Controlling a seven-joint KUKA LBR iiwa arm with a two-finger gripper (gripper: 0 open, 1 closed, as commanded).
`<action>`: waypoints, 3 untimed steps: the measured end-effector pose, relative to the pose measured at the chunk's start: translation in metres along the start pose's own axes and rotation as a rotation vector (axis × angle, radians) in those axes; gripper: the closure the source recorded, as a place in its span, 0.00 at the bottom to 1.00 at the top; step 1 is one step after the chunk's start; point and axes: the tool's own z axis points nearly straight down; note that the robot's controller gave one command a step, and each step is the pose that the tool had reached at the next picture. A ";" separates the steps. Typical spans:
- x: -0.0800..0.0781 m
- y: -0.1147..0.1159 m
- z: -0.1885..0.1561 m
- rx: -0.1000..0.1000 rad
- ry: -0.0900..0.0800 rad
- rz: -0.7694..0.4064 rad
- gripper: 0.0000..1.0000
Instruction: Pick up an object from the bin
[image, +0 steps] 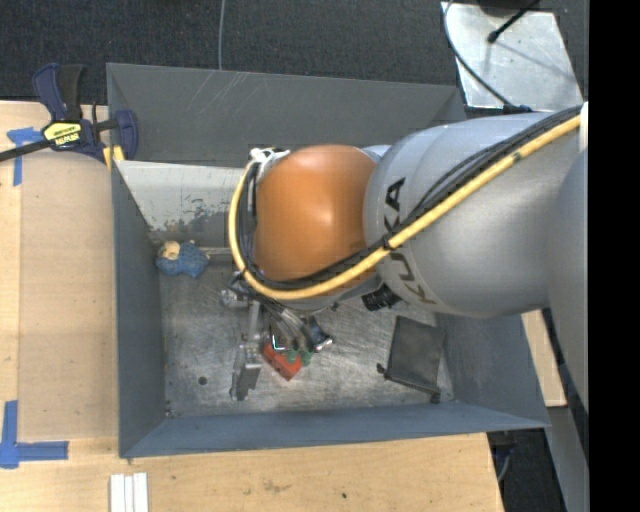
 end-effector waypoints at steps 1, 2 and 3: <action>-0.002 -0.001 -0.004 -0.002 -0.008 0.004 1.00; -0.002 -0.001 -0.004 -0.002 -0.008 0.005 0.00; -0.016 -0.077 0.080 -0.001 -0.004 0.051 0.00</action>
Offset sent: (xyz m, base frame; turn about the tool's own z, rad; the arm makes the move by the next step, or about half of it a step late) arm 0.0000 0.0000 0.0000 0.0000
